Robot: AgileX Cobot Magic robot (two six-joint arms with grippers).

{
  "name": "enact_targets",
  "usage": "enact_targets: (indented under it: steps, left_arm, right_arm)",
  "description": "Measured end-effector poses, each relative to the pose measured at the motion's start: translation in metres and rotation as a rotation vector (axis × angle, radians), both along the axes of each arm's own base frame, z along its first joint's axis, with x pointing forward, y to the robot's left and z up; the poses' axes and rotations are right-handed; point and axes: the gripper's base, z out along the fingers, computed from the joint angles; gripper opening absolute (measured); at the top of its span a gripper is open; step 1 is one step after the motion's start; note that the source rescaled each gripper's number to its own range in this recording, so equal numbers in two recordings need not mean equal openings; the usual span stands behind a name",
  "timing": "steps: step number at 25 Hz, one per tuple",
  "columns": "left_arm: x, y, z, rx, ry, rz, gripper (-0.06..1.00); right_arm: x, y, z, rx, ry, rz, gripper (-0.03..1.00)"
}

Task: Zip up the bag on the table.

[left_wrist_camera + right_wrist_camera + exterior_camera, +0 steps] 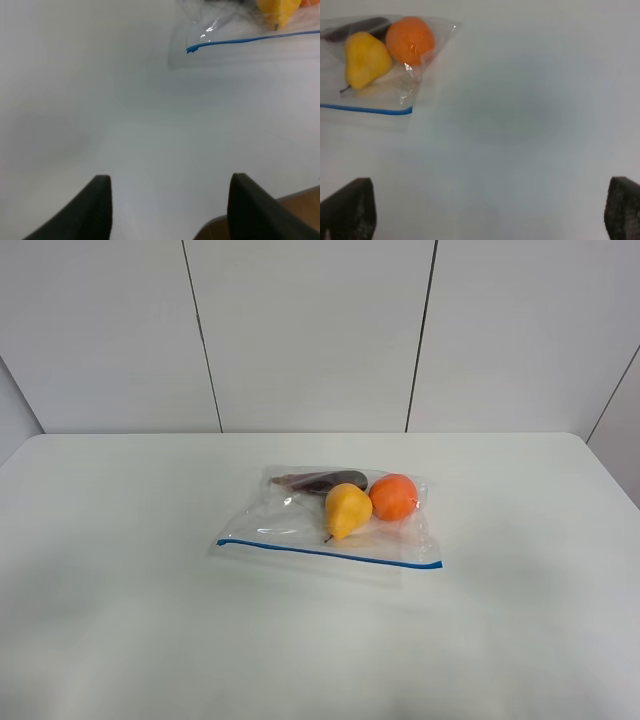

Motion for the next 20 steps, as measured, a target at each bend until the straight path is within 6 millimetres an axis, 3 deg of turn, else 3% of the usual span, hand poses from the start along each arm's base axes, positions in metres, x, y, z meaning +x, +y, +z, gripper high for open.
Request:
enact_targets:
  steps: [6,20]
  left_arm:
    - [0.0,0.0,0.0,0.0,0.0,0.0,0.8]
    - [0.0,0.0,0.0,0.0,0.0,0.0,0.8]
  right_arm:
    - [-0.024,-0.006,-0.014,-0.031,-0.128,-0.031,1.0]
    - [-0.025,-0.007,-0.014,-0.033,-0.13,-0.036,1.0]
